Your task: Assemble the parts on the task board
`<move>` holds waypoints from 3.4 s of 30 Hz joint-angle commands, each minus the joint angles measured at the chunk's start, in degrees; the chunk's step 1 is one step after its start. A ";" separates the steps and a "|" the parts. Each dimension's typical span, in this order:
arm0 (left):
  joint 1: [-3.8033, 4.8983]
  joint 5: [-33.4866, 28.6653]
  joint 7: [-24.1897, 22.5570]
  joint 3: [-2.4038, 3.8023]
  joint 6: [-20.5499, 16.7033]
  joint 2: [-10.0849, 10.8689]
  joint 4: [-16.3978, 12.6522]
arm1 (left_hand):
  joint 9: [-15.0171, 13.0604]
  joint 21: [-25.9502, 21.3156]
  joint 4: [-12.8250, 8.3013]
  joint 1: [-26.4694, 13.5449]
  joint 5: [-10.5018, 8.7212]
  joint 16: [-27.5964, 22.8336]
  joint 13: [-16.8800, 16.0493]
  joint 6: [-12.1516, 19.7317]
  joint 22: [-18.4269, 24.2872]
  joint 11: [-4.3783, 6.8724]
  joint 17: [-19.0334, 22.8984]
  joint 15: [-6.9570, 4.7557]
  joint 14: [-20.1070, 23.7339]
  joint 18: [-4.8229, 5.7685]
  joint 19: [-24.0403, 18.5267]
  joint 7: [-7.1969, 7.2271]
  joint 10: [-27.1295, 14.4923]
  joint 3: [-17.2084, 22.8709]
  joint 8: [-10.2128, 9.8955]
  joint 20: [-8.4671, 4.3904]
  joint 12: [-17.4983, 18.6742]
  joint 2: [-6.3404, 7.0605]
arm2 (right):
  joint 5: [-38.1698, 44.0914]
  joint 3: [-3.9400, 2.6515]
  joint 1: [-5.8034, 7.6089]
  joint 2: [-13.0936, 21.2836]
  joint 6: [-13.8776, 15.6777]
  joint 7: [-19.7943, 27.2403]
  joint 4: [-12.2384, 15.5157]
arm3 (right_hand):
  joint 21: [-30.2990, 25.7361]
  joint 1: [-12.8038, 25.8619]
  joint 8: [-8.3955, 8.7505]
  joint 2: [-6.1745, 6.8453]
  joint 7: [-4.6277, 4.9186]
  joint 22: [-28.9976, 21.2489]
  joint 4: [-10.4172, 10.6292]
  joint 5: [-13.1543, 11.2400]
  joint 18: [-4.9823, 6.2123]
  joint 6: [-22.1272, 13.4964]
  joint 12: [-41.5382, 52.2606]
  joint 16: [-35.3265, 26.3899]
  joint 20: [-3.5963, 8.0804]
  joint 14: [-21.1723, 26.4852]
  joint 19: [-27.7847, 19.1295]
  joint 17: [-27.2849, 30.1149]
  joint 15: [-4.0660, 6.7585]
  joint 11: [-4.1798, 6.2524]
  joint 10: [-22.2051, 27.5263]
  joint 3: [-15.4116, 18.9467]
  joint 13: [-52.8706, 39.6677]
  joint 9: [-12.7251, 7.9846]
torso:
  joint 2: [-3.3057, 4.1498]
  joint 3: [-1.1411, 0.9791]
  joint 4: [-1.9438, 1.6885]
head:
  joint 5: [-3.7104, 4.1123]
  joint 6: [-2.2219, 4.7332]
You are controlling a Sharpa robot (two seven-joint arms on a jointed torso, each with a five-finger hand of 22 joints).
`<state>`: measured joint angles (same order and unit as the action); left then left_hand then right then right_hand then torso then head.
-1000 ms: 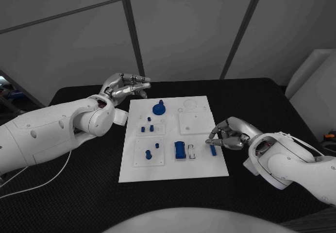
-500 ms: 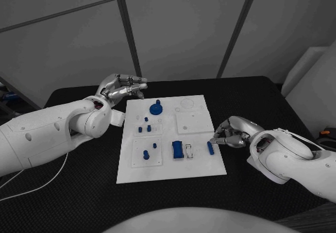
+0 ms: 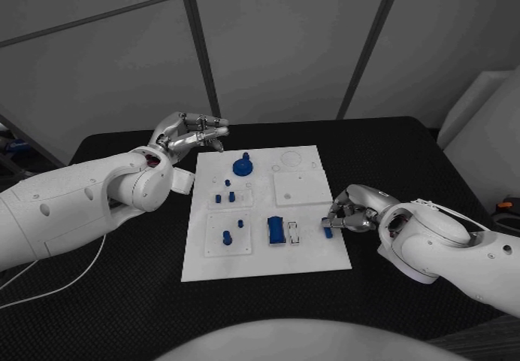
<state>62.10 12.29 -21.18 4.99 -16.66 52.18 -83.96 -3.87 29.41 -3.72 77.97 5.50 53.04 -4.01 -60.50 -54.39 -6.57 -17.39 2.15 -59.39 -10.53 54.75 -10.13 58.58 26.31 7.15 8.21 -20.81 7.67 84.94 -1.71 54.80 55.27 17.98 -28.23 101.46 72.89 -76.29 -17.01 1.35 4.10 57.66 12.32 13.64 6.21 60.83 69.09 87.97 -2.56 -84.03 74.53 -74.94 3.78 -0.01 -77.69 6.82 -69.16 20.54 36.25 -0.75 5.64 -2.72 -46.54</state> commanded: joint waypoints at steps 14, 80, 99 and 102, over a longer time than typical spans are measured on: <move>0.06 -0.07 -0.30 0.04 0.63 0.19 -0.05 | 0.06 -0.39 -0.05 -0.16 -0.10 -0.19 0.07 0.39 0.07 -0.03 0.07 0.35 0.07 0.13 0.38 0.13 -0.40 -0.27 0.04 0.04 -0.25 -0.61 | 5.35 0.05 -0.82 -0.59 -4.91 -3.21 0.69 | -0.44 1.07 0.08 1.30 -0.23 -0.23 0.71 0.33 0.00 1.25 -0.62 -0.42 0.00 -4.91 -0.18 -10.50 0.13 0.35 -0.33 0.84 0.17 0.35 | -0.04 0.00 0.02 | -0.21 -0.42; 0.03 -0.07 -0.02 0.05 0.84 0.36 -0.13 | 0.05 -0.53 -0.03 -0.17 -0.06 -0.18 0.06 0.44 0.18 0.01 0.12 0.34 0.06 0.11 0.42 0.15 -0.40 -0.25 0.07 0.05 -0.46 -0.80 | -10.27 -0.01 -2.83 -5.78 7.66 -2.83 2.71 | 0.17 0.69 -0.50 7.39 -1.14 1.60 1.62 15.37 -0.30 1.70 -0.82 0.21 0.78 -5.23 0.86 -11.87 0.91 1.25 -1.41 -20.91 -1.19 3.36 | -0.01 -0.01 0.01 | -0.68 -0.90; 0.04 -0.07 0.08 0.05 1.04 0.36 -0.21 | 0.05 -0.53 -0.03 -0.17 -0.06 -0.18 0.06 0.44 0.18 0.01 0.12 0.34 0.06 0.11 0.42 0.15 -0.40 -0.25 0.07 0.05 -0.46 -0.80 | -10.05 -0.04 -2.80 -8.29 4.97 -3.25 0.56 | 0.48 6.17 -2.02 7.16 -1.78 2.23 3.56 17.35 -0.39 2.97 3.64 0.34 1.13 -5.28 1.21 -12.10 1.30 1.74 -4.04 -18.01 -5.32 4.71 | -0.03 0.04 0.01 | -0.82 -1.07; 0.04 -0.07 0.21 0.05 0.99 0.38 -0.26 | 0.04 -0.57 -0.03 -0.17 -0.07 -0.18 0.06 0.40 0.21 0.02 0.15 0.33 0.05 0.11 0.45 0.16 -0.40 -0.25 0.12 0.05 -0.54 -0.89 | -10.00 -0.04 -2.79 -8.39 4.41 -3.44 0.14 | 0.47 6.48 -2.19 7.11 -1.85 2.24 3.58 16.82 -0.39 3.02 4.07 0.36 1.18 -5.29 1.20 -12.13 1.36 1.80 -4.25 -17.46 -5.75 4.86 | -0.01 0.08 -0.06 | -0.88 -1.08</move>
<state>62.06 12.29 -21.02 4.99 -16.25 52.57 -84.06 -3.87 28.97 -3.72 77.67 5.50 53.04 -4.02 -60.50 -54.27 -6.57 -17.30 2.15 -59.39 -10.53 54.75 -10.13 58.58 26.31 7.16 8.21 -21.06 7.37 74.93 -1.76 51.95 46.96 23.81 -31.69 101.63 73.15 -70.38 -18.99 8.59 2.23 59.84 15.94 30.85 6.21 63.44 72.93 87.96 -1.52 -84.14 75.57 -74.90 4.75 1.96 -81.51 -10.92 -74.82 25.34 36.25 -0.71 5.65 -3.57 -47.63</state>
